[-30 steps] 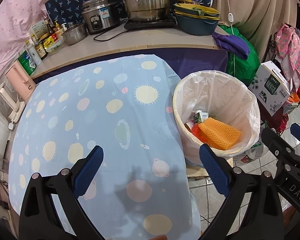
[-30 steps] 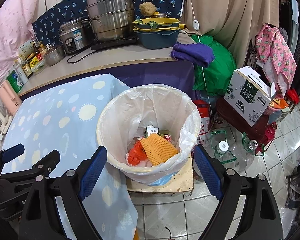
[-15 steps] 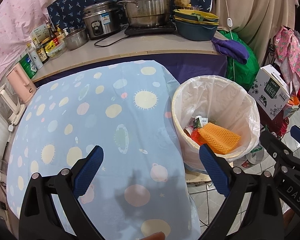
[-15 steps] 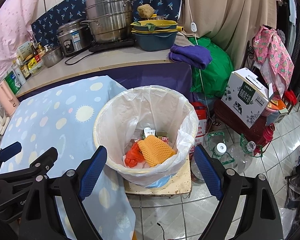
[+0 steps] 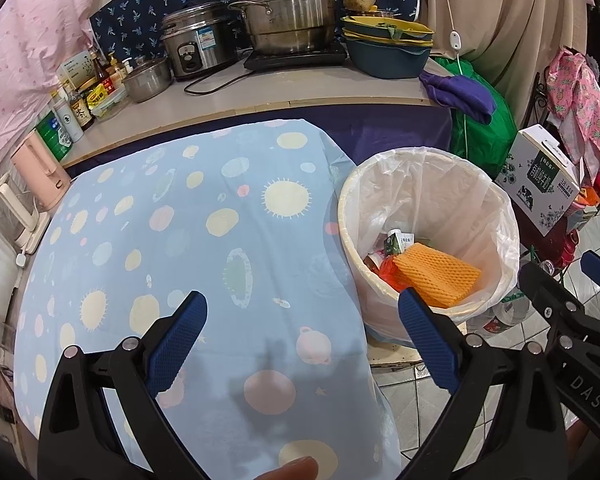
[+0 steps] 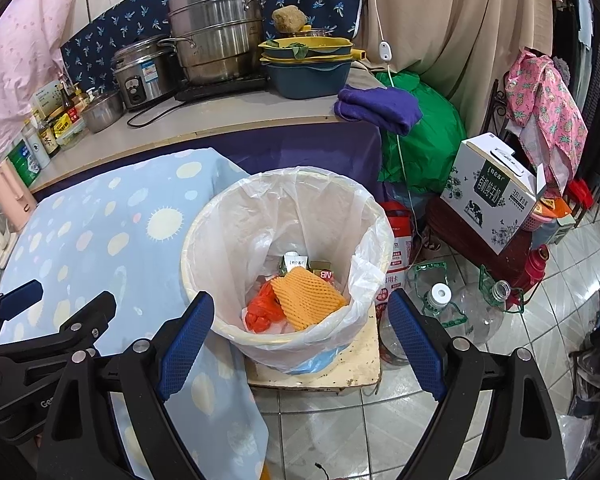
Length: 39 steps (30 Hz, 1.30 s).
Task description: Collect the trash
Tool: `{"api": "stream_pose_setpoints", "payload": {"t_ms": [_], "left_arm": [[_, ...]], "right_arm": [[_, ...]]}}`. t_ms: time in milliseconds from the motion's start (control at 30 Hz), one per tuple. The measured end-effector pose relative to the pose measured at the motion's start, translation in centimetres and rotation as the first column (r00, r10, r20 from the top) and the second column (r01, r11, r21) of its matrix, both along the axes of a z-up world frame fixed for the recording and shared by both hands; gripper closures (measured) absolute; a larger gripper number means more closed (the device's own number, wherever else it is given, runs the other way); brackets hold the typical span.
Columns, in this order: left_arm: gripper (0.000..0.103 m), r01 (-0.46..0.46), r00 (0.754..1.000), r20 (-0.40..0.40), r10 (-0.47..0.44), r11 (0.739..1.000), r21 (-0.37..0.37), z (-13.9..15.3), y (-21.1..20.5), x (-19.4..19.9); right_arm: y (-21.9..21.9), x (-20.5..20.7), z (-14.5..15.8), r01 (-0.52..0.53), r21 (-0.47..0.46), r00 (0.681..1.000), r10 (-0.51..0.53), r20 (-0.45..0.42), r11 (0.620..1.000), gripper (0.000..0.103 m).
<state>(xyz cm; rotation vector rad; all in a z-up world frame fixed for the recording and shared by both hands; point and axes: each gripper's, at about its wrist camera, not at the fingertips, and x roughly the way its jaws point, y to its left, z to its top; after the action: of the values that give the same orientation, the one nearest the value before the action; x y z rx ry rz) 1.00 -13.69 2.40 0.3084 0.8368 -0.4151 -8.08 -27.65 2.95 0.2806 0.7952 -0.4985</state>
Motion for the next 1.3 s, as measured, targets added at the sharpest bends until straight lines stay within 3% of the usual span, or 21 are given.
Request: {"api": "stream_pose_setpoints", "payload": {"t_ms": [1300], "left_arm": [[0.014, 0.028, 0.999, -0.020, -0.028, 1.000, 0.008, -0.38, -0.99, -0.88]], "right_arm": [[-0.55, -0.95, -0.03, 0.019, -0.003, 1.000, -0.019, -0.005, 1.000, 0.018]]}}
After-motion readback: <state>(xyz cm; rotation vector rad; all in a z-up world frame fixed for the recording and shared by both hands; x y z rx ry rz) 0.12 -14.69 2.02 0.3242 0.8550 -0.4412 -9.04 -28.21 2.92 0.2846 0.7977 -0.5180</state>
